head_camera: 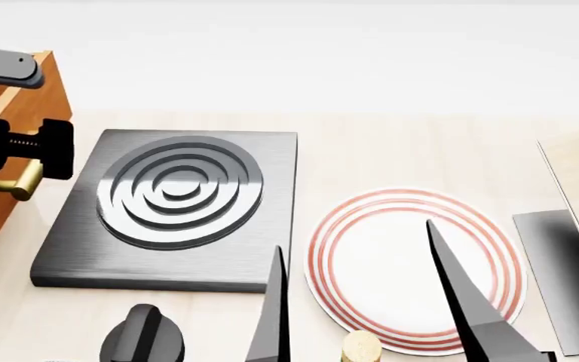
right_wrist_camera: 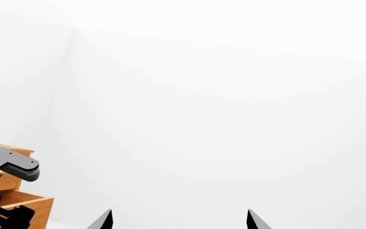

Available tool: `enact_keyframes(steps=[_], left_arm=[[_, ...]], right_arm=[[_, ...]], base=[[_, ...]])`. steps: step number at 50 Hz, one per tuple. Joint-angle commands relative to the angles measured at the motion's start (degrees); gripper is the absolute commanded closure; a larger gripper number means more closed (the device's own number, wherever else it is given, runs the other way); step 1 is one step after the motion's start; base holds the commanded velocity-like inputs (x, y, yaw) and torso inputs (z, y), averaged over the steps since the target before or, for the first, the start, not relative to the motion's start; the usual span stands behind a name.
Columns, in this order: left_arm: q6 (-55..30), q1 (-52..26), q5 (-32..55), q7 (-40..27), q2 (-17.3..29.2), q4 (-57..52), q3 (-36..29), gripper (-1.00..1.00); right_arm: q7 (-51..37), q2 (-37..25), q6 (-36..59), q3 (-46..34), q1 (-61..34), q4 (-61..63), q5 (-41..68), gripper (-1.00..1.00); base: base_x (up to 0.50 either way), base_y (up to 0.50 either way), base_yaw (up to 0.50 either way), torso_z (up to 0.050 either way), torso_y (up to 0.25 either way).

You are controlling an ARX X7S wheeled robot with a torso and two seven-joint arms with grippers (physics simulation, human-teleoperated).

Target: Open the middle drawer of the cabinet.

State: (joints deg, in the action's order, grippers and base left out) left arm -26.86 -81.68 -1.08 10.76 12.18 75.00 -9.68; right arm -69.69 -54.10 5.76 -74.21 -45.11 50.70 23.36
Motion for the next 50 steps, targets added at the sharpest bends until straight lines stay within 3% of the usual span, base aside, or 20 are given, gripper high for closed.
enact_keyframes(steps=[1, 16, 50], left_arm=[[0.12, -0.35, 1.47, 2.06, -1.5, -0.07, 0.53, -1.0], [0.67, -0.47, 2.12, 1.66, -2.94, -0.14, 1.21, -1.0], [-0.11, 0.44, 2.83, -6.56, -7.59, -0.06, 5.46, -1.0]], right_arm=[[0.1, -0.01, 0.18, 0.18, 0.07, 0.19, 0.01, -1.0], [0.34, 0.1, 0.11, 0.34, 0.27, 0.11, 0.01, -1.0], [0.86, -0.39, -0.45, 1.03, 0.71, 0.13, 0.25, -1.0]], base=[[0.0, 0.0, 0.0, 0.0, 0.0], [0.0, 0.0, 0.0, 0.0, 0.0], [0.0, 0.0, 0.0, 0.0, 0.0]])
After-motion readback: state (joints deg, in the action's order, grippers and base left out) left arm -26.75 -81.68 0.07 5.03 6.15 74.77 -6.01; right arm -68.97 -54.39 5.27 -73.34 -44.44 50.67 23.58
